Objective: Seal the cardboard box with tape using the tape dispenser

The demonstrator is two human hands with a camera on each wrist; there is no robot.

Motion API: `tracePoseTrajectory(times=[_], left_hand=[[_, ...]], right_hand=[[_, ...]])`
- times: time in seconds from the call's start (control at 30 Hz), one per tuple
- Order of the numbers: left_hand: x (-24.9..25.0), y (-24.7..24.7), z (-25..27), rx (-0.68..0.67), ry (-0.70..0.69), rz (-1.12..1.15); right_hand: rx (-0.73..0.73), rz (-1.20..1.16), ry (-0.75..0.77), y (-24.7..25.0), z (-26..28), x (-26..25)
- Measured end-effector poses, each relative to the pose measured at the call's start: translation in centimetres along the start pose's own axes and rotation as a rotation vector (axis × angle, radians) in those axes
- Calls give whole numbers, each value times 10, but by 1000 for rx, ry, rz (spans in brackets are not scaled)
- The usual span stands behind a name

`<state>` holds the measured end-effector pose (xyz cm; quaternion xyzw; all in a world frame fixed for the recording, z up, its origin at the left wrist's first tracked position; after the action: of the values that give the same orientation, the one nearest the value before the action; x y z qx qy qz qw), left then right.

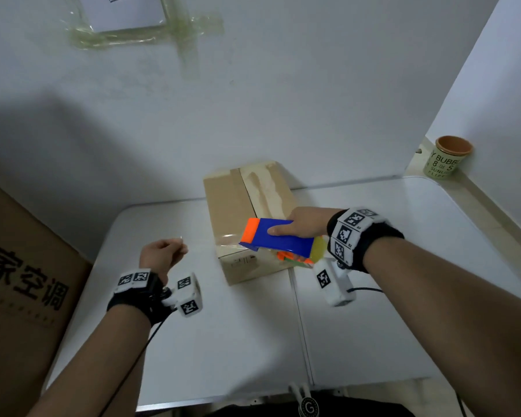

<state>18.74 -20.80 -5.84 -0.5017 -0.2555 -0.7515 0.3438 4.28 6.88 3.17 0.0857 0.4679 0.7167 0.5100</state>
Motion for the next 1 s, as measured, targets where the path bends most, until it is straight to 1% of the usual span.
tracePoseTrajectory(times=[0.07, 0.17, 0.3, 0.43, 0.6, 0.9, 1.0], left_hand=[[-7, 1, 9, -25, -7, -21], [-20, -13, 27, -67, 20, 4], [-40, -23, 39, -79, 80, 96], [-57, -21, 44, -20, 121, 136], [-60, -24, 48, 21, 118, 173], [-67, -22, 44, 15, 112, 179], [-65, -21, 44, 1, 86, 131]], right_hand=[[19, 132, 2, 4, 0, -1], [43, 301, -15, 7, 0, -2], [72, 394, -48, 3, -2, 0], [101, 435, -71, -9, -5, -6], [152, 446, -99, -11, -6, -11], [187, 482, -134, -14, -8, -24], [188, 470, -140, -16, -13, -23]])
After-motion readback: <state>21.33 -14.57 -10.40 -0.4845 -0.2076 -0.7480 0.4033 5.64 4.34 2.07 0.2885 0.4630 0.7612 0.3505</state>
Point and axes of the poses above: each hand's wrist, its own z-axis away from the middle knuckle, its own y-axis out of the back of the hand, x = y × z, the point moved 6 cm from there along -z, towards the middle knuckle, and after that the axes turned 1 degree about y, right-handed, at the moved point
